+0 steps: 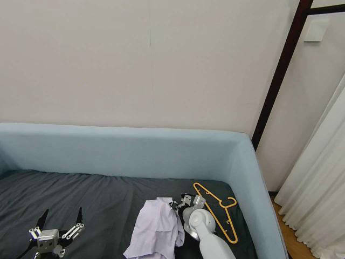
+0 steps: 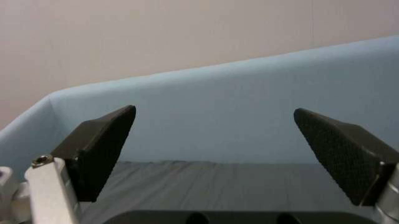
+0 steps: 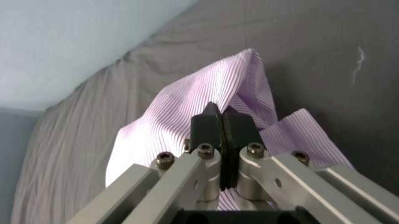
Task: Pick up the clothes from the sofa and hang them on the clothes hanger.
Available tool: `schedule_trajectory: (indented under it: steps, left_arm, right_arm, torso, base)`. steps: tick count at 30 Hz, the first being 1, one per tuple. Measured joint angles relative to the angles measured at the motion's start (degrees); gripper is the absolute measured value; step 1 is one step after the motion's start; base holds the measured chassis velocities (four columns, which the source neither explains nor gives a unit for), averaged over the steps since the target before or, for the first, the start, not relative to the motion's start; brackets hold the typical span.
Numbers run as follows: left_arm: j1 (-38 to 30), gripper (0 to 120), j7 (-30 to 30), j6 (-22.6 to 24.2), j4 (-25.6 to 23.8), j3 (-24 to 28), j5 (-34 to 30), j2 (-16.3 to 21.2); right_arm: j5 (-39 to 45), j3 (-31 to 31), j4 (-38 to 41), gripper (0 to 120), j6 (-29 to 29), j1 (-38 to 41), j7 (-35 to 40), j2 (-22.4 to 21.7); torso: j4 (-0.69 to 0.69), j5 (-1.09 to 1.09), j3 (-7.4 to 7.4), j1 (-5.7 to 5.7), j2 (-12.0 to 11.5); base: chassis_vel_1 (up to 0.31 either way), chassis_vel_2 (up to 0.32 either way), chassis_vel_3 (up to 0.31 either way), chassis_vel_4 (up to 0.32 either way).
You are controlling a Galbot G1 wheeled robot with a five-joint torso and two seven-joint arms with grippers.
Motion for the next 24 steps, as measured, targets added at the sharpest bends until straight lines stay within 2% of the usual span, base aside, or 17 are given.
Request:
schedule_trajectory:
  steps: [4,5,9,10,11,13,18,24]
  left_arm:
    - [-0.58,100,0.00,-0.13,0.66,0.79,0.25,-0.16]
    - [-0.58,100,0.00,-0.13,0.66,0.79,0.25,-0.16]
    - [-1.02,100,0.05,-0.36,1.19,1.52,0.48,-0.34]
    - [-1.02,100,0.05,-0.36,1.19,1.52,0.48,-0.34]
    - [-1.07,100,0.07,-0.53,1.37,1.75,0.55,-0.38]
    - [-1.11,100,0.16,-0.88,1.53,2.04,0.65,-0.44]
    - [-1.03,100,0.25,-1.56,1.55,2.30,0.69,-0.42]
    - [-0.80,100,0.25,-2.15,1.47,2.10,0.48,-0.10]
  right_arm:
    - [-0.43,-1.48,2.82,0,5.87,-1.41,-1.36,-1.15]
    - [-0.43,-1.48,2.82,0,5.87,-1.41,-1.36,-1.15]
    - [-7.06,-7.02,8.96,0,22.56,-2.86,-4.05,-4.36]
    - [-7.06,-7.02,8.96,0,22.56,-2.86,-4.05,-4.36]
    - [-8.58,-8.64,12.24,0,27.26,-3.26,-6.33,-5.86]
    - [-7.82,-10.76,17.39,0,31.14,-3.25,-8.45,-8.23]
    - [-2.57,-12.81,24.37,0,33.09,-0.65,-9.96,-12.66]
    - [0.14,-12.72,26.81,0,33.92,3.29,-12.21,-16.79]
  torso:
    - [-0.01,0.00,0.00,0.01,0.00]
    - [-0.01,0.00,0.00,0.01,0.00]
    - [0.00,0.01,0.00,0.00,0.00]
    - [0.00,0.01,0.00,0.00,0.00]
    - [-0.01,0.01,0.00,0.00,0.00]
    - [-0.01,0.01,0.00,0.00,0.00]
    - [-0.01,0.00,0.00,0.00,0.00]
    - [0.00,0.00,0.00,-0.01,0.00]
  base:
    - [0.000,0.000,0.000,0.000]
    - [0.000,0.000,0.000,0.000]
    - [0.000,0.000,0.000,0.000]
    - [0.000,0.000,0.000,0.000]
    - [0.000,0.000,0.000,0.000]
    - [0.000,0.000,0.000,0.000]
    - [0.000,0.000,0.000,0.000]
    - [0.000,0.000,0.000,0.000]
